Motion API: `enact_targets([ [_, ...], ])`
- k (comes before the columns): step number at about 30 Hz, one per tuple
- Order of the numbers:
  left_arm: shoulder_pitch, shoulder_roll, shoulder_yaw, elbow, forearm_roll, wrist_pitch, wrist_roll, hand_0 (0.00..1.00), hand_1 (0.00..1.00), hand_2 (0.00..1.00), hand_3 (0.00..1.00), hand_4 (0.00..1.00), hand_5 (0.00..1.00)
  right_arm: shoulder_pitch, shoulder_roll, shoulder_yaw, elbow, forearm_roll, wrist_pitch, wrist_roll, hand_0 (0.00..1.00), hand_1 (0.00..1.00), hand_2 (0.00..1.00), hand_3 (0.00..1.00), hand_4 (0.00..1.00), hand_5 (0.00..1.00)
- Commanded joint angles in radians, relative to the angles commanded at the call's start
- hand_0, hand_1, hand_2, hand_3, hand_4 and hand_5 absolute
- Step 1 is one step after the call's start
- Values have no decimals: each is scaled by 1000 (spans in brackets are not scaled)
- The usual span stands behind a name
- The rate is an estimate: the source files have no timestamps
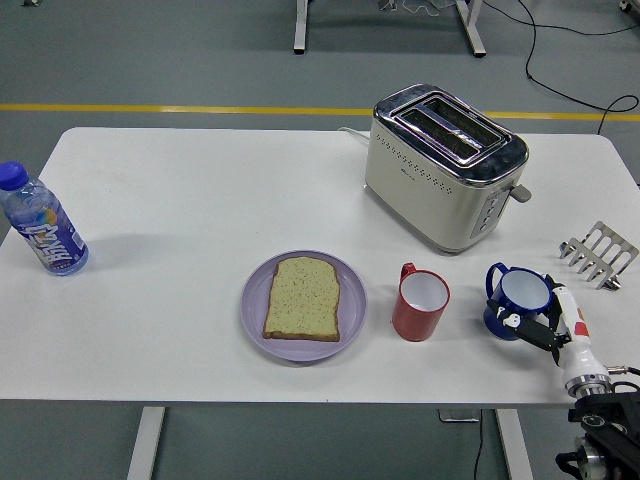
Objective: Pick up the cup,pour liquid into bread,place the cup on the desk
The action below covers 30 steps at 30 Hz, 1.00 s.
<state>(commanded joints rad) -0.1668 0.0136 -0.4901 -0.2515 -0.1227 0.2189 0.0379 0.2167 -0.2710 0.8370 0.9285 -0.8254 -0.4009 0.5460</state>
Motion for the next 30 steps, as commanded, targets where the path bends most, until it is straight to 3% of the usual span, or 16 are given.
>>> enact_targets([
  [24,0,4,-4,0,8,-1,2,690,756,773,611,396,998,-1,2,-5,-8,-32,9,-15,500,460,583,627,737,2],
  [25,0,4,-3,0,7,-2,2,690,756,773,611,396,998,-1,2,-6,-8,-34,8,-16,525,475,605,702,767,2],
  [30,0,4,0,0,3,-3,1,690,756,773,611,396,998,-1,2,-6,-7,-40,7,-18,525,475,605,702,767,2],
])
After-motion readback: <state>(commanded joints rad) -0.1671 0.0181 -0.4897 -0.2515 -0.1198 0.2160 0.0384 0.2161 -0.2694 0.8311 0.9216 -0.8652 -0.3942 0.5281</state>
